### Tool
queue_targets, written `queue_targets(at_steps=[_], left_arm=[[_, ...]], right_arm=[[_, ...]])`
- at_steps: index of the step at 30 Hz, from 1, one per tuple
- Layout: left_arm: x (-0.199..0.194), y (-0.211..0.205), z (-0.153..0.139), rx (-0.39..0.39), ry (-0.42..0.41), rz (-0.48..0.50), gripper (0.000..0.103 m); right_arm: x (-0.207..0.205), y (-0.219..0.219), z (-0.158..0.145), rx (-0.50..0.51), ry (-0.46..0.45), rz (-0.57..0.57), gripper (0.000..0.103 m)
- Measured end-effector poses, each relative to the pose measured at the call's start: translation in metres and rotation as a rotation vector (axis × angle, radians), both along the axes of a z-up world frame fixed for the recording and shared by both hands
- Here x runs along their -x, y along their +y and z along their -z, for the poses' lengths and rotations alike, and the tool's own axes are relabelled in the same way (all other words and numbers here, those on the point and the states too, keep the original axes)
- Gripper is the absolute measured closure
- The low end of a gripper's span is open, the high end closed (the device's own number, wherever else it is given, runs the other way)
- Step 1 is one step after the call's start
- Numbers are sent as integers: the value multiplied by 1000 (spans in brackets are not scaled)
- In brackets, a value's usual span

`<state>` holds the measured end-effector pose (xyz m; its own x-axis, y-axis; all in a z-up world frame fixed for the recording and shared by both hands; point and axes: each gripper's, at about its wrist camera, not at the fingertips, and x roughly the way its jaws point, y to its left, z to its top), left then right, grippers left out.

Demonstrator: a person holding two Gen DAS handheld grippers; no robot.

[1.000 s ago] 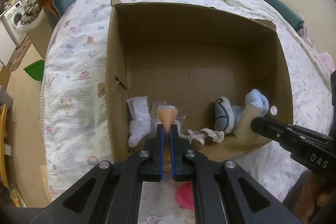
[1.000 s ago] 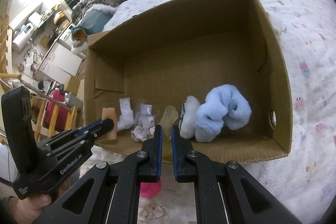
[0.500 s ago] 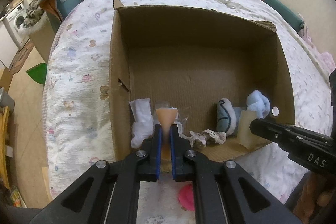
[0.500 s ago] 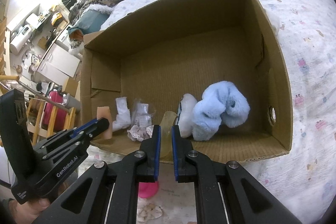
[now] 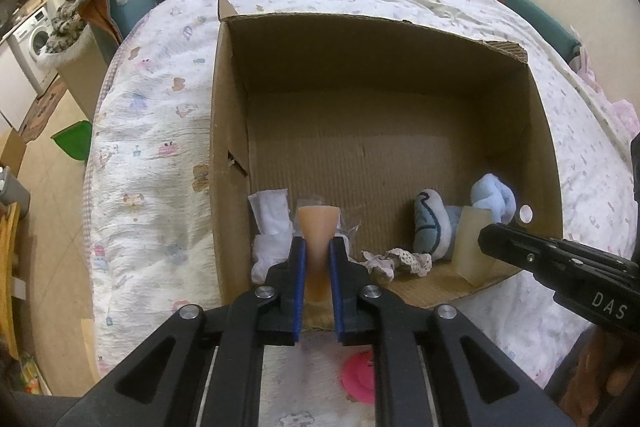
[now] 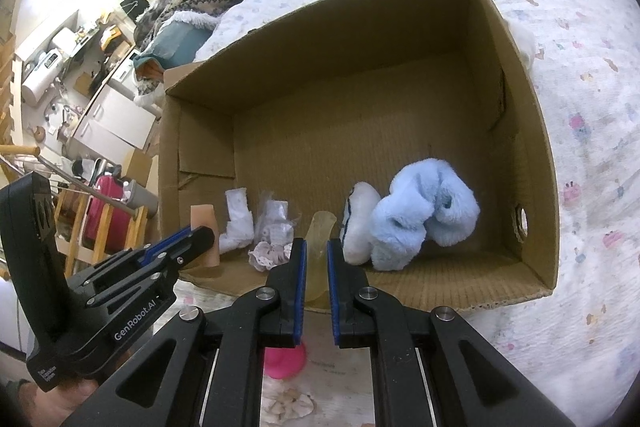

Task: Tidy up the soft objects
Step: 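Lower the orange item into the box and open the left gripper, then lift both open grippers out of the box toward the pink duck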

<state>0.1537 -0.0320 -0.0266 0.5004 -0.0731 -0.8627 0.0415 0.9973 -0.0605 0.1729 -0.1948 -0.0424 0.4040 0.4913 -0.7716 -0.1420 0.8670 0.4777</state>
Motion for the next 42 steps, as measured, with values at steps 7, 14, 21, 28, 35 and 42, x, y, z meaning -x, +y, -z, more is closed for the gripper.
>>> queue_targets(at_steps=[7,14,21,28,35,42], left_arm=[[0,4,-7,9,-22,-15,87],[2,6,-16,18,-50,-35,72],[7,2,-25,-8,-96,-35,29],[14,-1,-34,-40,-132,-22,29],[31,6,-41,-38,-142,-31,29],[50,13,-41,-31,-124,-50,29]], right_arm=[[2,-1,-9,20,-52,12,92],[8,-7,-26,42,-149,48,30],[6,-16,-29,69,-154,90,25],[12,-18,-33,103,-139,96,25],[32,-21,-44,132,-168,86,25],[51,-27,-44,122,-150,95,25]])
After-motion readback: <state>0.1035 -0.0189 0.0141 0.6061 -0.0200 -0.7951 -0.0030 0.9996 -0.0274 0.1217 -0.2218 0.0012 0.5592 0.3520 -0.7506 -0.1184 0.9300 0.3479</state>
